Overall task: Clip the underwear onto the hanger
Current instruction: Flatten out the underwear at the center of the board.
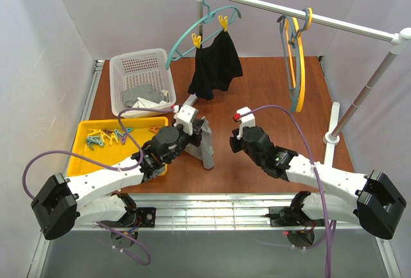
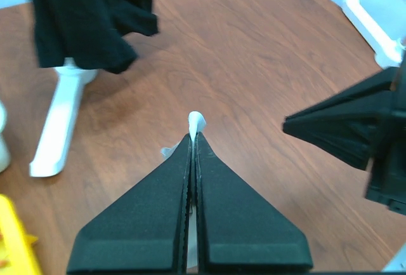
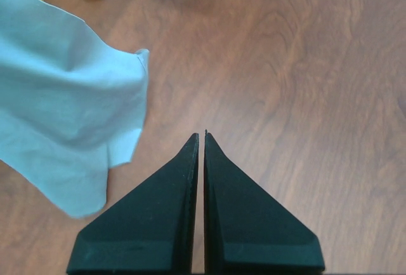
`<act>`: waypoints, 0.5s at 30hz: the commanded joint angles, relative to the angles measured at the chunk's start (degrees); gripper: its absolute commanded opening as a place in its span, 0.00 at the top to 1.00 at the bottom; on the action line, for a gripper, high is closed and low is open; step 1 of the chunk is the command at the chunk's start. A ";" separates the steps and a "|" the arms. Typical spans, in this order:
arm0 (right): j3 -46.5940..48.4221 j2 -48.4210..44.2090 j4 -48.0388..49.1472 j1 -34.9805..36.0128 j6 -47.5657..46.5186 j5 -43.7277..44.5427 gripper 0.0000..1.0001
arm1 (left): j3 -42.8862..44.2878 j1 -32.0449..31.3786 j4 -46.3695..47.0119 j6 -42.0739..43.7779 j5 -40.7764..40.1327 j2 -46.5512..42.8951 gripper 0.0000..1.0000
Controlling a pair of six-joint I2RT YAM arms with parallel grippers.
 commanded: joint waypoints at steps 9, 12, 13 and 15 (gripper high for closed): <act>-1.39 -2.53 0.03 0.34 0.81 5.29 0.98 | 7.62 -9.51 -0.40 0.15 -1.13 0.82 1.00; -1.48 -1.13 0.03 0.33 1.16 5.38 0.98 | 6.92 -9.51 1.18 0.58 -4.80 1.88 1.00; -1.39 -0.69 0.12 0.34 1.16 5.47 0.98 | 6.39 -9.42 1.89 1.02 -6.83 3.27 1.00; -1.57 0.36 0.47 0.34 1.34 5.56 0.98 | 4.73 -7.33 4.52 2.34 -11.74 5.12 1.00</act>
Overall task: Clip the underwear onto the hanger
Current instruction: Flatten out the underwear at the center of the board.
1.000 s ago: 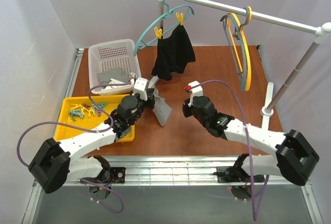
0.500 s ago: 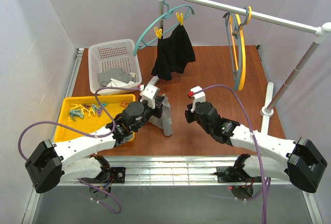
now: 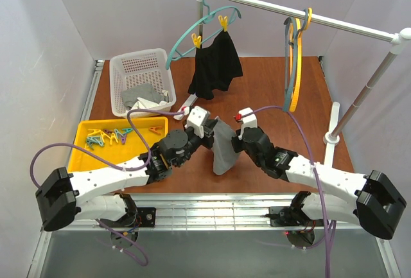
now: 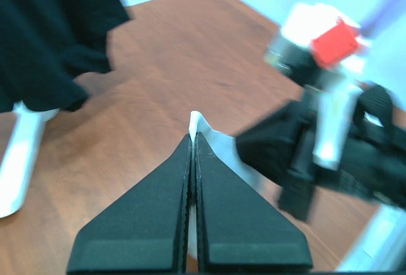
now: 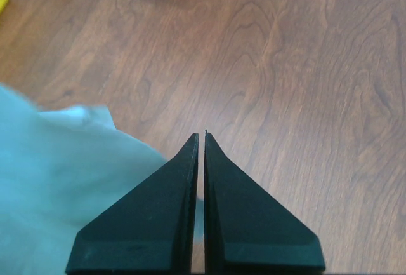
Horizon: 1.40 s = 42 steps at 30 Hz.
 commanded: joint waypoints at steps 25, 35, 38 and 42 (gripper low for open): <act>1.57 20.84 10.28 -3.44 2.39 -10.17 0.56 | -1.23 14.67 6.83 -1.10 0.69 27.56 0.96; -0.36 24.45 10.28 -3.36 4.33 -14.40 0.70 | -1.58 15.99 6.82 -1.54 1.57 26.95 0.96; -0.36 25.59 10.28 -3.36 4.50 -14.40 0.84 | -2.11 16.17 7.00 -1.45 1.40 26.25 0.97; -0.45 27.08 9.84 -3.36 4.95 -12.73 0.99 | -3.07 16.26 7.44 -1.28 1.13 24.84 0.97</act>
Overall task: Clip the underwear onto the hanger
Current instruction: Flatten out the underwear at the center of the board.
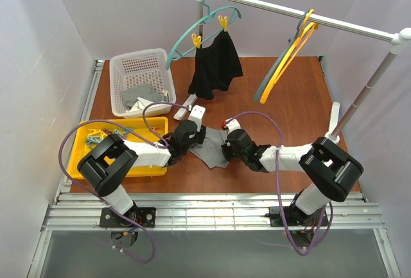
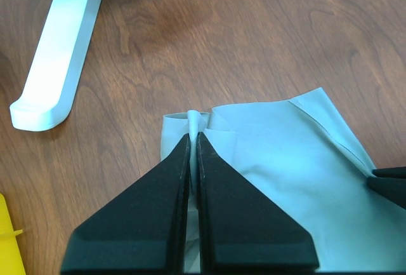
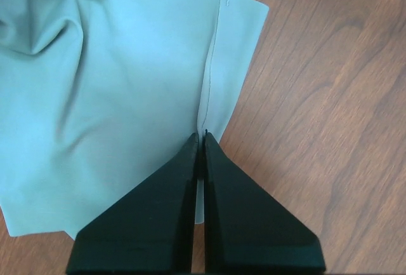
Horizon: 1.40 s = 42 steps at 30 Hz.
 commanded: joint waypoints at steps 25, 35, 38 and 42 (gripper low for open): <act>0.96 -24.04 -8.67 3.61 -3.30 14.56 0.99 | -4.67 -7.12 -5.46 -1.48 2.17 -25.73 1.00; -0.27 -12.71 -4.19 2.47 -1.27 8.68 0.53 | -4.58 -7.21 -6.00 -2.36 2.70 -21.51 1.00; -0.10 -11.21 -3.22 1.95 -1.71 7.26 0.51 | -4.49 -7.21 -5.99 -2.27 2.52 -21.33 1.00; -0.19 -7.35 -1.56 0.28 -1.62 4.54 0.51 | -4.40 -7.21 -6.00 -2.18 2.69 -21.33 1.00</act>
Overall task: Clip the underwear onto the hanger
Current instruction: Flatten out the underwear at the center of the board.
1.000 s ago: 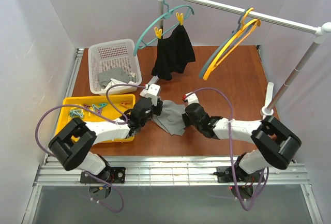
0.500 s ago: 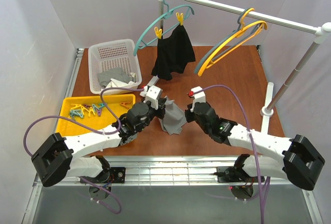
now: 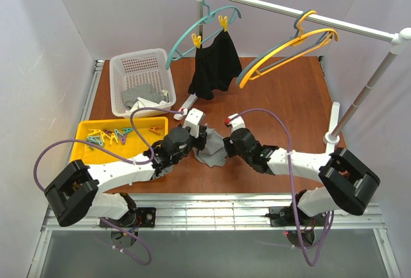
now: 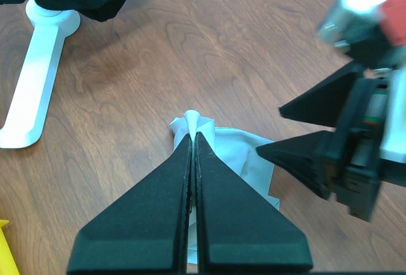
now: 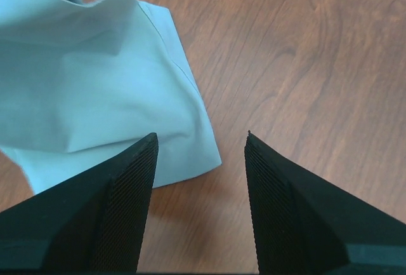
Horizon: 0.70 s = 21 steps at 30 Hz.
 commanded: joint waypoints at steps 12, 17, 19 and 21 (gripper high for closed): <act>-0.37 9.61 6.09 -4.09 0.37 -7.77 0.67 | -0.78 -0.09 -0.73 0.03 -0.61 -2.26 1.00; -0.01 11.81 6.09 -4.18 0.37 -9.44 0.94 | -1.13 -0.09 -0.64 0.11 -1.05 -2.61 1.00; -0.01 12.16 6.09 -4.18 0.45 -8.83 0.99 | -1.31 -0.09 -0.55 0.11 -1.40 -2.79 1.00; 0.07 11.64 5.83 -4.18 0.45 -7.78 0.99 | -1.48 -0.09 -0.20 0.29 -1.75 -2.79 1.00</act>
